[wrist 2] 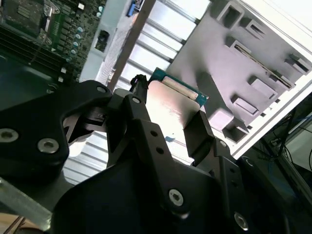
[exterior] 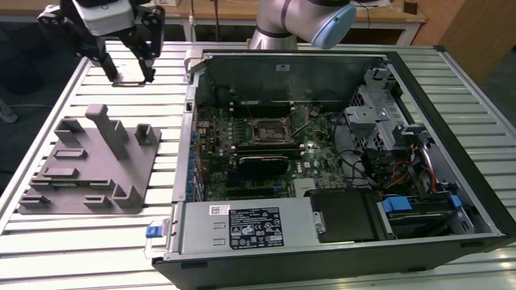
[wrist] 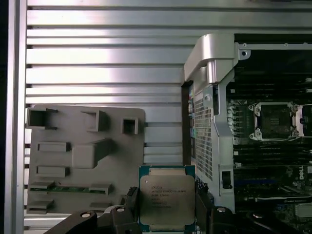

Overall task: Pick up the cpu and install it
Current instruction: 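Pick up the cpu and move it towards the insertion slot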

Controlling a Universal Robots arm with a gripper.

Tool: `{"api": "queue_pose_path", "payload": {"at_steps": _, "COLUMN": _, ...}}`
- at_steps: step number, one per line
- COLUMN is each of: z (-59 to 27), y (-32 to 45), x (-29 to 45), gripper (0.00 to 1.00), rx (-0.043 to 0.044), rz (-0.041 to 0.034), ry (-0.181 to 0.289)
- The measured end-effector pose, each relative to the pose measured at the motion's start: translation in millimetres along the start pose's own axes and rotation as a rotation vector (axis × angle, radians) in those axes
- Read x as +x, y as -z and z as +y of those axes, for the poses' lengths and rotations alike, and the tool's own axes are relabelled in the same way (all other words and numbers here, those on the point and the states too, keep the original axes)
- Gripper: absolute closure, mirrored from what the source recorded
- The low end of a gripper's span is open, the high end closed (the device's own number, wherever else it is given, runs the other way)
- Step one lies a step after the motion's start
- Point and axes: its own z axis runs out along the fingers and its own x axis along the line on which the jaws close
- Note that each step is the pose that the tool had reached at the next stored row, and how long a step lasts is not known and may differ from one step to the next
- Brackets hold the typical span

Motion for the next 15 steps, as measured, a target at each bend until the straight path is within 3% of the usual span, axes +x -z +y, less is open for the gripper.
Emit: {"api": "queue_pose_path", "payload": {"at_steps": 15, "z": 1.6, "y": -1.8, "x": -63.0, "gripper": 0.45, "rx": 0.0000, "rz": 0.0001, "ry": 0.000}}
